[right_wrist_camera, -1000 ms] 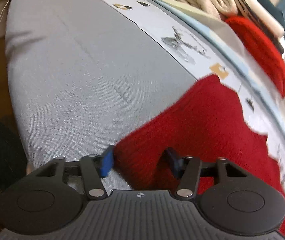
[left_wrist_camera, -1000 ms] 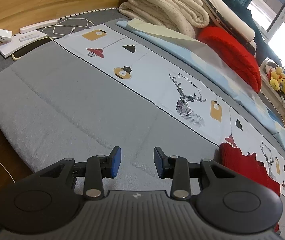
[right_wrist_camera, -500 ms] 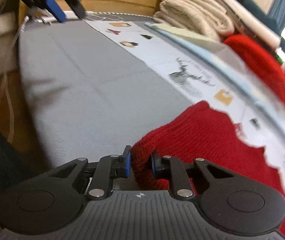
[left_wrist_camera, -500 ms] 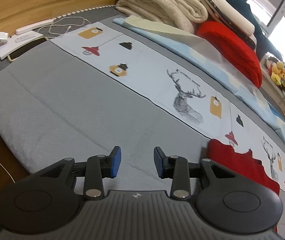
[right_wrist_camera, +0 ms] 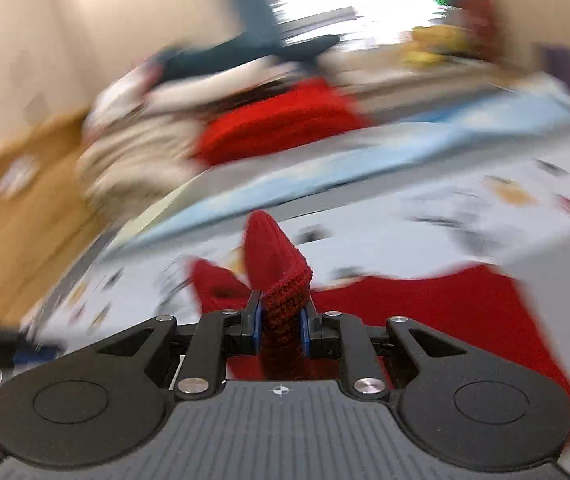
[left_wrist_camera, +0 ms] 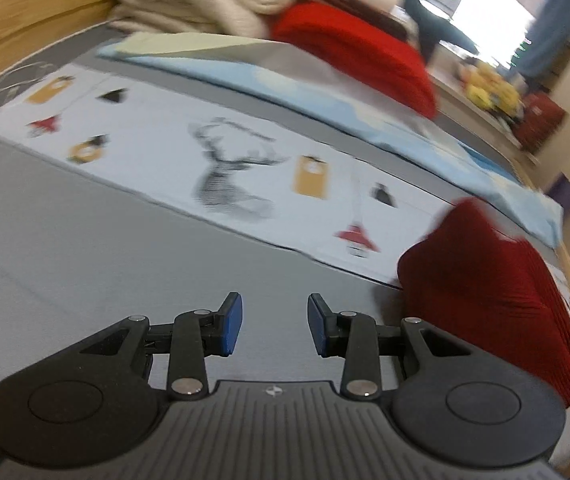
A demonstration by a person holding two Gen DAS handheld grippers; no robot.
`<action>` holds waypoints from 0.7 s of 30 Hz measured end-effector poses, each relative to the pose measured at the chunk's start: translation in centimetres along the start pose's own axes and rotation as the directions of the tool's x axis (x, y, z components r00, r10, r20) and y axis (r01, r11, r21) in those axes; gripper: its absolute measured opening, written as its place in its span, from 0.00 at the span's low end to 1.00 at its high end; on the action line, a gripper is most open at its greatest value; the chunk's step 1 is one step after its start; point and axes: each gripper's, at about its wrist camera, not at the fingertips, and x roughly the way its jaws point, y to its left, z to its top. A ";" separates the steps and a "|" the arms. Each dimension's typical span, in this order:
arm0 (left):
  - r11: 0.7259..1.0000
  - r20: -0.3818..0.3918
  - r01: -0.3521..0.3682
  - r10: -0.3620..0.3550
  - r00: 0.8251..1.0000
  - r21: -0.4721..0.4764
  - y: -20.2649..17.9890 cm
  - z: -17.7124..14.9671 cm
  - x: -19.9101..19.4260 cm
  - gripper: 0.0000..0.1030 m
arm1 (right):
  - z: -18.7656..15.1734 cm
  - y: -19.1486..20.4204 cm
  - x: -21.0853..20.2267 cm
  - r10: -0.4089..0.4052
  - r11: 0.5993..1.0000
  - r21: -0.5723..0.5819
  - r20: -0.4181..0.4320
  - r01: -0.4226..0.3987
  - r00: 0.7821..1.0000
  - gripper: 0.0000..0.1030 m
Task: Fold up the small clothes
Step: 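Lift the folded sweater edge with the right tool and fold it over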
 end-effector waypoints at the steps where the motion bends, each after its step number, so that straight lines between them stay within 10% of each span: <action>1: 1.000 -0.005 0.011 -0.011 1.000 0.021 -1.3 0.0 0.5 0.39 | 0.2 -3.0 -1.2 -0.060 0.997 0.058 0.021 0.059 0.998 0.17; 4: 0.995 -0.027 0.048 -0.046 0.999 0.083 -5.6 -0.4 2.0 0.39 | -1.5 -11.8 -3.5 -0.277 0.937 0.220 -0.001 0.270 0.961 0.17; 6: 0.990 -0.045 0.066 -0.061 0.997 0.121 -8.0 -0.9 3.0 0.39 | -3.5 -17.5 -3.2 -0.390 0.851 0.314 -0.159 0.421 0.907 0.19; 9: 0.983 -0.076 0.095 -0.083 0.994 0.160 -10.8 -1.8 4.3 0.39 | -5.6 -22.9 -4.0 -0.373 0.722 0.493 -0.314 0.486 0.873 0.28; 13: 0.969 -0.105 0.123 -0.102 0.989 0.215 -13.4 -2.8 5.4 0.39 | -2.7 -22.0 -5.9 -0.388 0.808 0.386 -0.220 0.445 0.895 0.38; 17: 0.956 -0.135 0.133 -0.100 0.986 0.263 -15.4 -4.0 6.4 0.39 | 2.2 -21.5 -5.1 -0.247 0.911 0.295 -0.174 0.289 0.953 0.47; 21: 0.940 -0.166 0.137 -0.088 0.982 0.312 -17.0 -5.4 7.3 0.39 | 6.2 -21.1 -0.9 -0.149 0.979 0.102 -0.224 0.175 0.963 0.59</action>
